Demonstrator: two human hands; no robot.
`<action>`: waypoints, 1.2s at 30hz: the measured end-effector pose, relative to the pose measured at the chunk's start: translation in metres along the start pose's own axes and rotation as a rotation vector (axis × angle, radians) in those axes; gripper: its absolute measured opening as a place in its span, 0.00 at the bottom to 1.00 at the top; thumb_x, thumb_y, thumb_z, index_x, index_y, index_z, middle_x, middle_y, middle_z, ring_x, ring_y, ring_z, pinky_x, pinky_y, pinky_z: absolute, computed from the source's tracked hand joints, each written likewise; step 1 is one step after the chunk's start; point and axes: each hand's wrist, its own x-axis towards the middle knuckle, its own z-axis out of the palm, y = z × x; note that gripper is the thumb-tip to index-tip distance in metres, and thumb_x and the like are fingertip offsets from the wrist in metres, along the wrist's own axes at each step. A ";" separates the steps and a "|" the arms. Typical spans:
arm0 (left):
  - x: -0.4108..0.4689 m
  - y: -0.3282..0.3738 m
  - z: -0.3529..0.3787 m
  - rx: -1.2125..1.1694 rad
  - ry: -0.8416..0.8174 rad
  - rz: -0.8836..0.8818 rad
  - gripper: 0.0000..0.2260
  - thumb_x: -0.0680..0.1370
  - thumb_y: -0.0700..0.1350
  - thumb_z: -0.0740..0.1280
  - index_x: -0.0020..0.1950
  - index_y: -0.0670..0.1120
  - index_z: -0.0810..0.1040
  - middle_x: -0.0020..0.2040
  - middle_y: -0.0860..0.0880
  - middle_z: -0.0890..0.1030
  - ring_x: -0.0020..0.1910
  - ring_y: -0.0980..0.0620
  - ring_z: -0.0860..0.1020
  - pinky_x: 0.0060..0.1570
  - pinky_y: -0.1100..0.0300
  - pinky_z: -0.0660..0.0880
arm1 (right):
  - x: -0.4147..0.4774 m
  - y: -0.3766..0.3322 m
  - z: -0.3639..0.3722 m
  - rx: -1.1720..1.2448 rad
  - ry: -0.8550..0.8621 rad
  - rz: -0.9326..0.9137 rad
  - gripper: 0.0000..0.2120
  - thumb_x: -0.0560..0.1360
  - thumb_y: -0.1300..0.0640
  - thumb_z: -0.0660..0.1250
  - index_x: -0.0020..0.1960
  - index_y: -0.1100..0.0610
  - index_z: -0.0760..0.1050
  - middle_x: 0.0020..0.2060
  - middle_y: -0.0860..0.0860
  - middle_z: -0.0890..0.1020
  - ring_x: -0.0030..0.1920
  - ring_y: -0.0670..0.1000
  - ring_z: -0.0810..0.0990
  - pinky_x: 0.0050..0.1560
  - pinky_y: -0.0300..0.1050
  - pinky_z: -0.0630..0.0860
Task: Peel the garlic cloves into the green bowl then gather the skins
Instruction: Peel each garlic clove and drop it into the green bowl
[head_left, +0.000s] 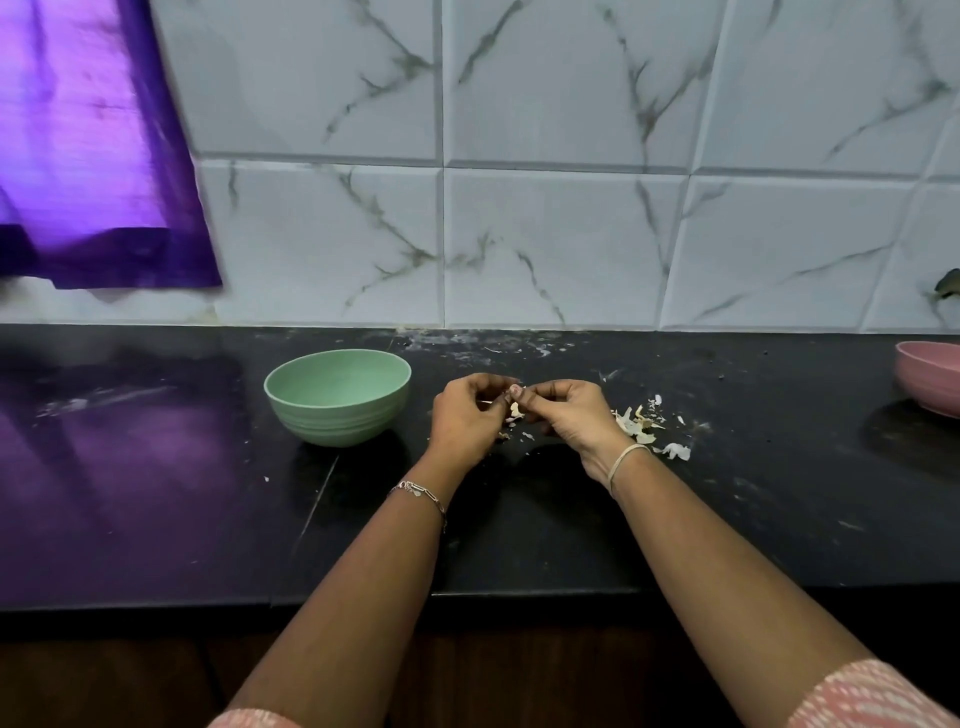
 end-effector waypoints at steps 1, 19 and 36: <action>0.000 0.000 0.000 -0.012 -0.010 -0.011 0.06 0.76 0.39 0.70 0.49 0.49 0.83 0.44 0.47 0.85 0.44 0.47 0.84 0.43 0.49 0.82 | 0.000 0.001 -0.001 0.014 -0.003 0.010 0.06 0.71 0.57 0.75 0.41 0.59 0.81 0.34 0.52 0.82 0.30 0.42 0.77 0.30 0.32 0.73; 0.007 -0.008 0.002 0.060 0.011 -0.057 0.05 0.75 0.42 0.71 0.49 0.48 0.84 0.42 0.49 0.85 0.43 0.50 0.84 0.47 0.50 0.82 | 0.007 0.010 -0.002 -0.434 0.114 -0.196 0.05 0.74 0.57 0.72 0.47 0.57 0.84 0.37 0.50 0.85 0.37 0.46 0.81 0.43 0.41 0.77; -0.007 0.005 0.002 0.283 -0.033 0.089 0.12 0.77 0.42 0.66 0.59 0.44 0.81 0.48 0.50 0.83 0.44 0.57 0.79 0.44 0.71 0.70 | -0.004 0.001 0.000 -0.840 0.198 -0.406 0.07 0.73 0.54 0.70 0.48 0.54 0.84 0.40 0.52 0.85 0.43 0.52 0.83 0.47 0.45 0.77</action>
